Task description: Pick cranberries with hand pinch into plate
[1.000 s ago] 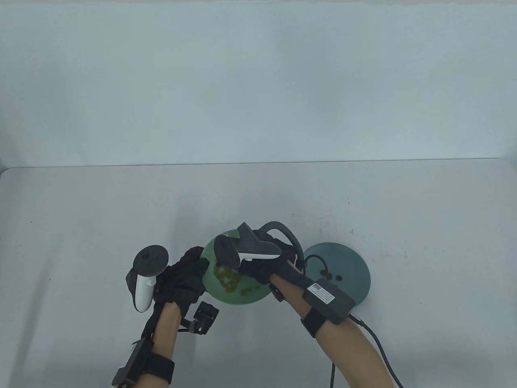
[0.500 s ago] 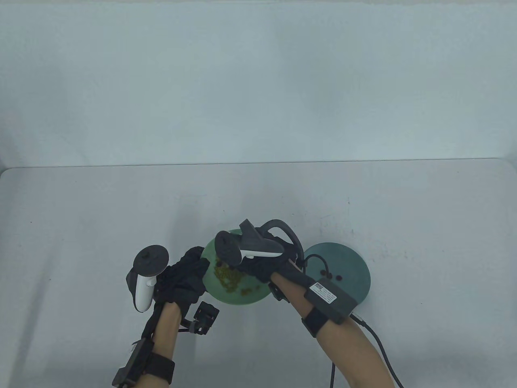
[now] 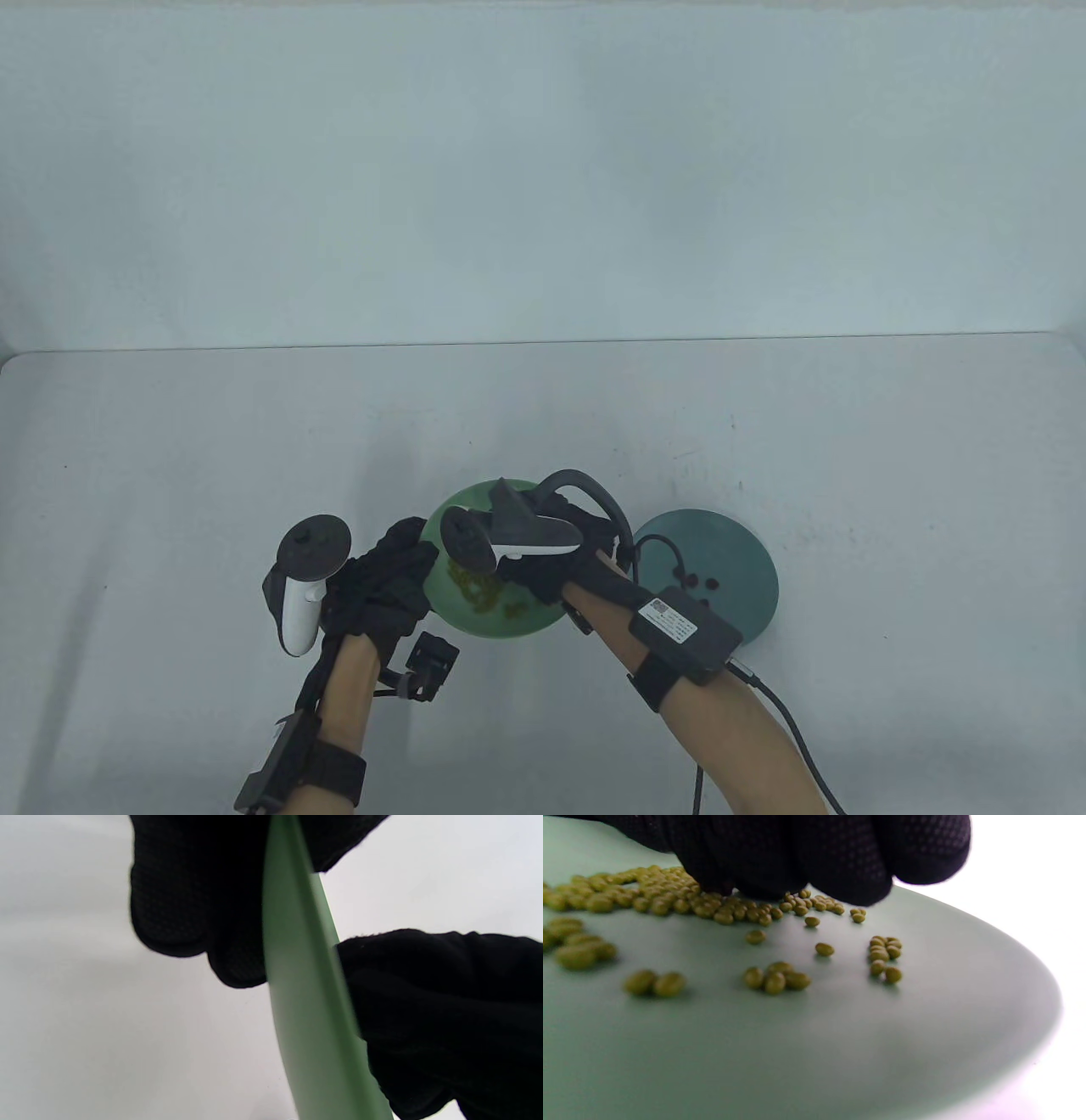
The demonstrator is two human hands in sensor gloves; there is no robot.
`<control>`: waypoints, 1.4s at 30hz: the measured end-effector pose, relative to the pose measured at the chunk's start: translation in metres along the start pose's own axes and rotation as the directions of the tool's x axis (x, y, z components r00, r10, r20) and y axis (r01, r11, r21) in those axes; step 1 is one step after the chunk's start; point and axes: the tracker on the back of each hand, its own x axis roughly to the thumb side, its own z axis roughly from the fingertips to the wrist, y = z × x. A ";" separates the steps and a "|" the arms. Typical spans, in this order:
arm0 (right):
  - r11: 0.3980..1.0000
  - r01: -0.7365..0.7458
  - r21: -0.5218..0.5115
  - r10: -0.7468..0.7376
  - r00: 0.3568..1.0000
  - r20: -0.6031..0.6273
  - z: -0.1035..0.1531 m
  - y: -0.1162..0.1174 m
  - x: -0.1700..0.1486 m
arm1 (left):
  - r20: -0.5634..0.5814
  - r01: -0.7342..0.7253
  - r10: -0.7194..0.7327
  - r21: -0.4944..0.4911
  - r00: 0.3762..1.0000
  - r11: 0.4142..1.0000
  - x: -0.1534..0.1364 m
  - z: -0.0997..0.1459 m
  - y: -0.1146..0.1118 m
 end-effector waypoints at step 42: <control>0.998 0.054 0.037 -0.056 0.997 0.054 0.002 -0.010 0.003 | -0.005 0.032 -0.032 -0.016 0.999 0.999 -0.001 -0.001 -0.001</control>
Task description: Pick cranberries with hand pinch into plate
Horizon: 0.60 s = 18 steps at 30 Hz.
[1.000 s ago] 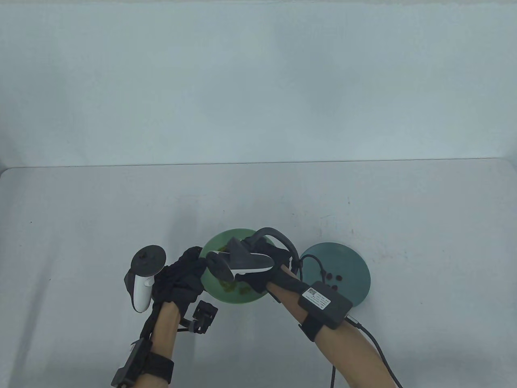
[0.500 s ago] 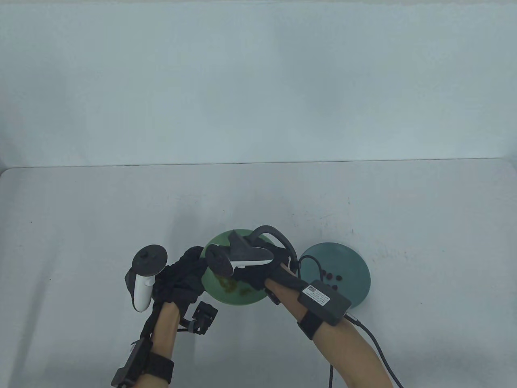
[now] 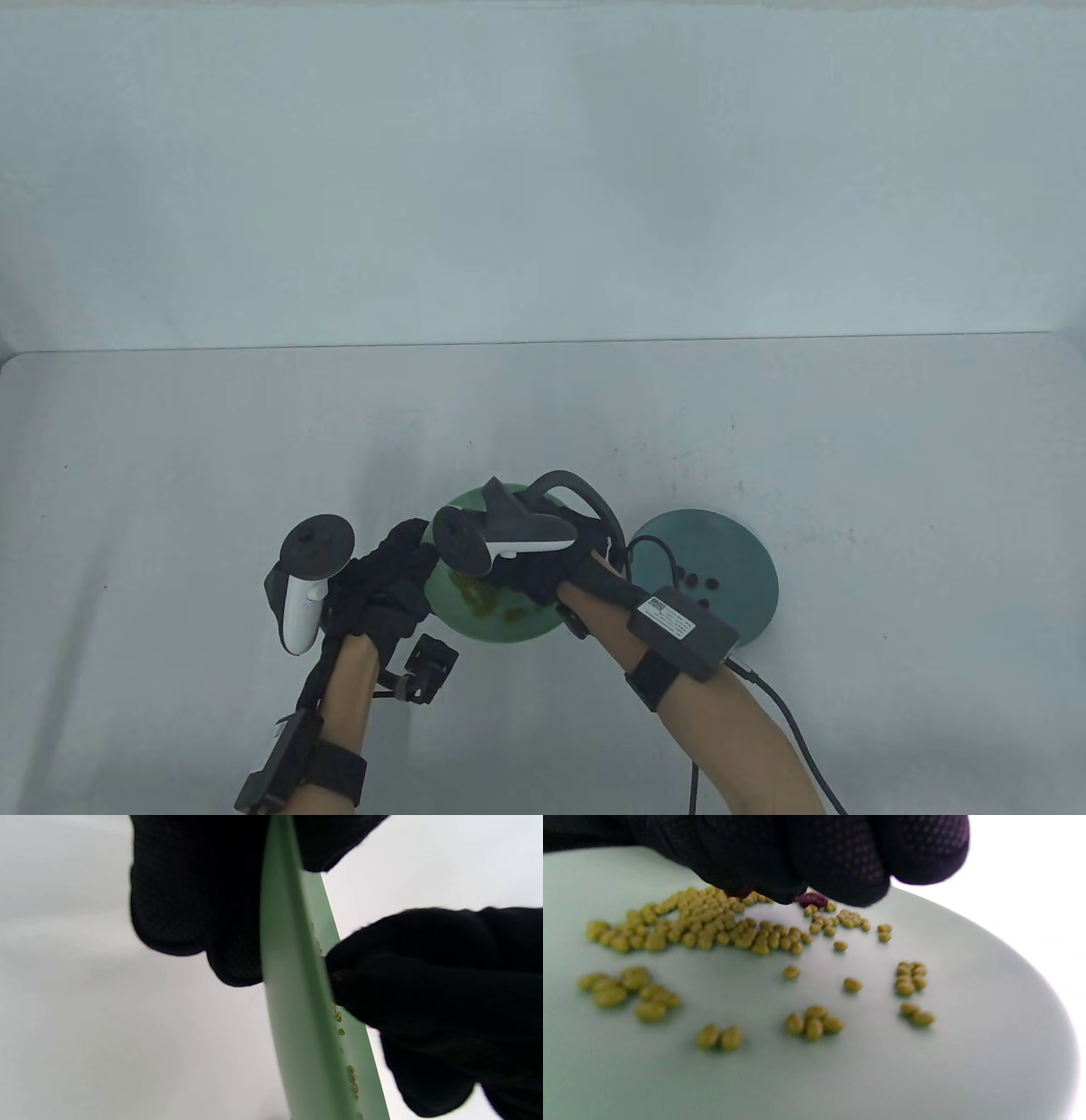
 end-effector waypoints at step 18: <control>0.996 0.035 -0.086 -0.053 0.975 -0.217 0.067 -0.020 -0.092 | -0.009 0.004 -0.004 0.016 1.000 1.000 0.000 0.001 0.002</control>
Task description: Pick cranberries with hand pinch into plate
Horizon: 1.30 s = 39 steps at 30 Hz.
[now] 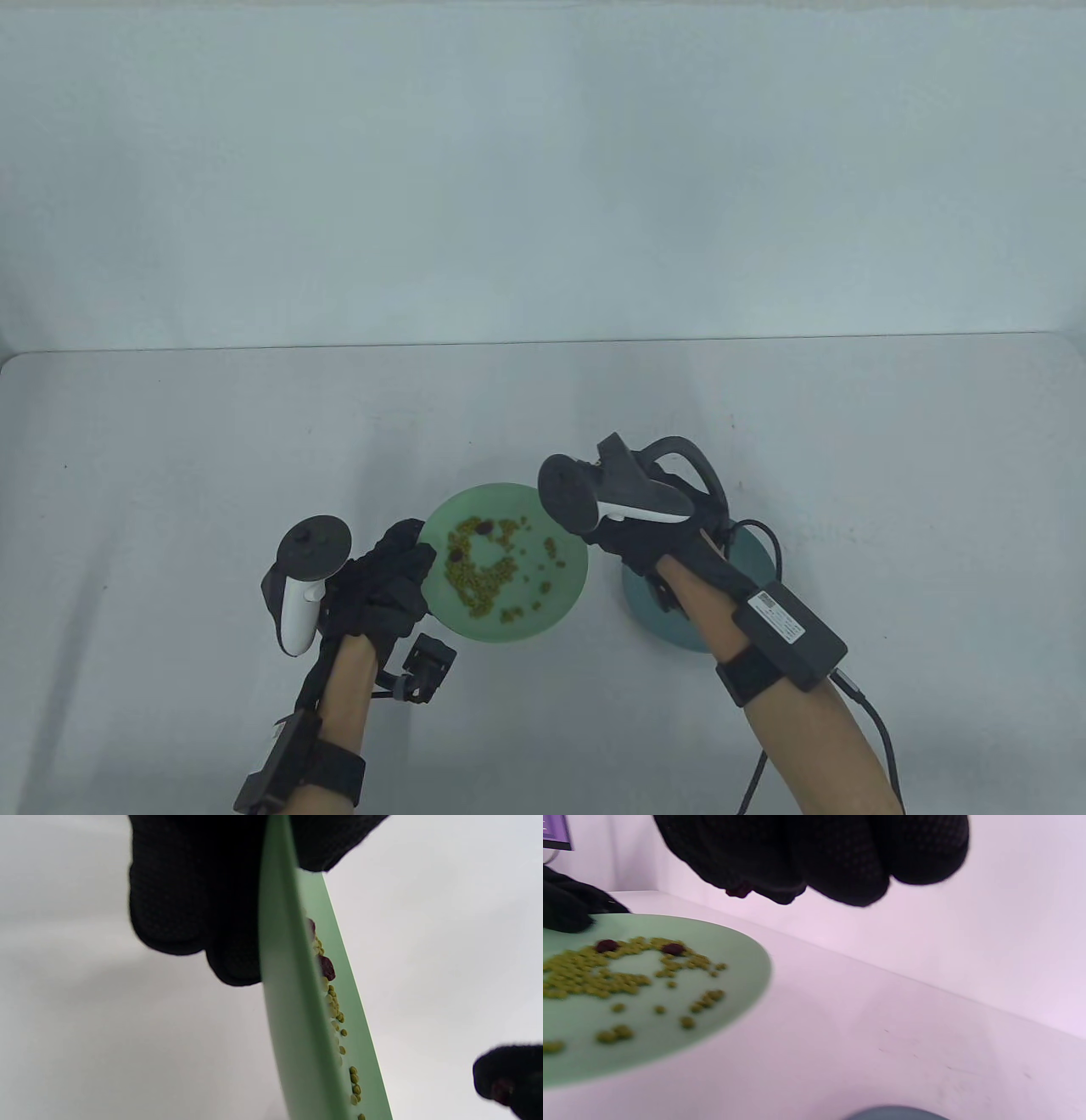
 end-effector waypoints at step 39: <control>0.948 0.154 0.280 -0.038 0.924 -0.381 0.001 0.162 -0.107 | 0.010 0.009 -0.009 0.007 1.000 1.000 0.001 -0.001 0.002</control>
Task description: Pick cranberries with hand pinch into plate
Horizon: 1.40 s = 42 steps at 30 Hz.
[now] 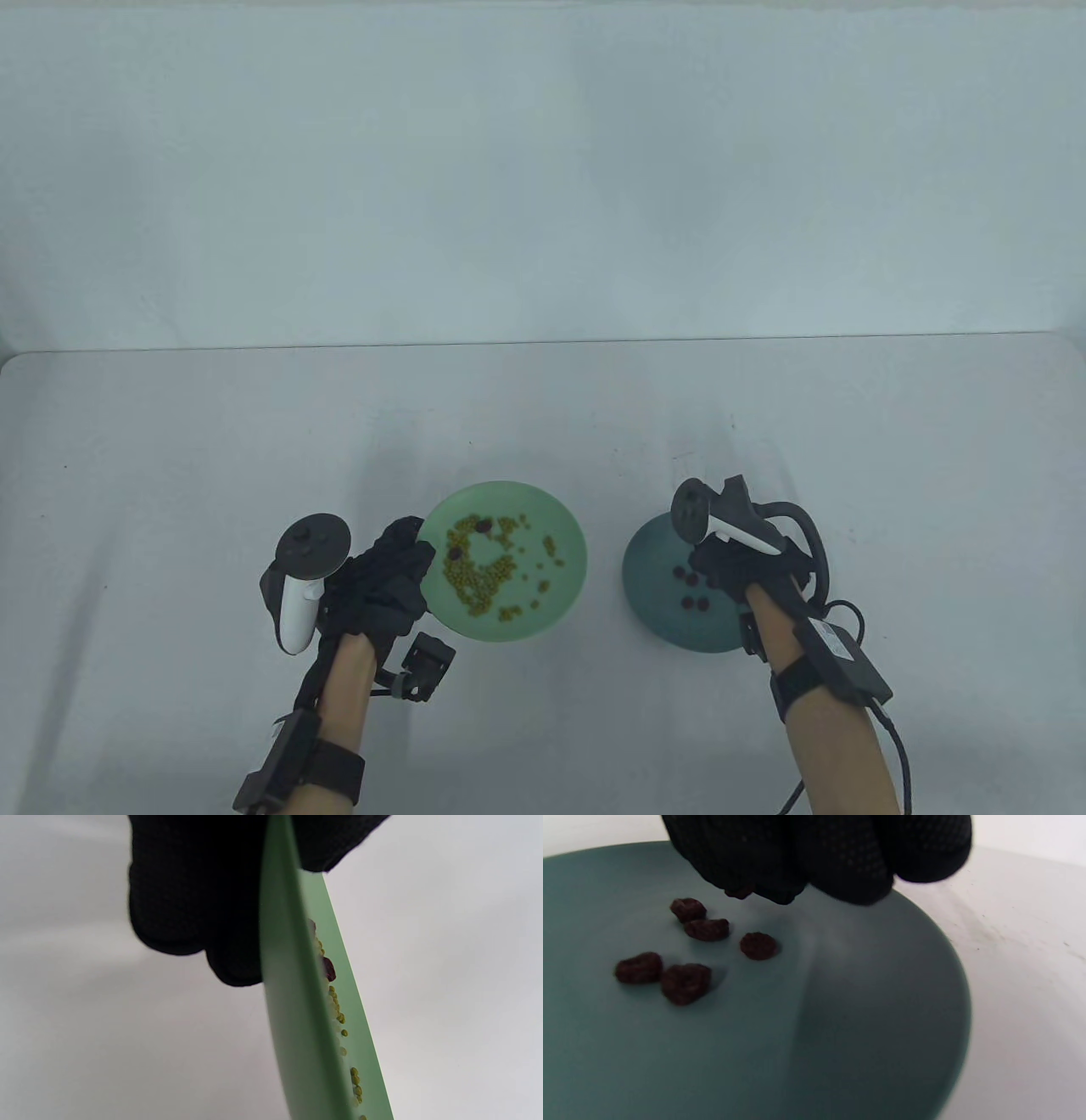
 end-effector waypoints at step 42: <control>0.941 -0.032 -0.337 0.157 0.924 0.350 0.070 -0.139 0.150 | 0.008 0.007 -0.007 -0.017 1.000 1.000 0.002 -0.001 -0.006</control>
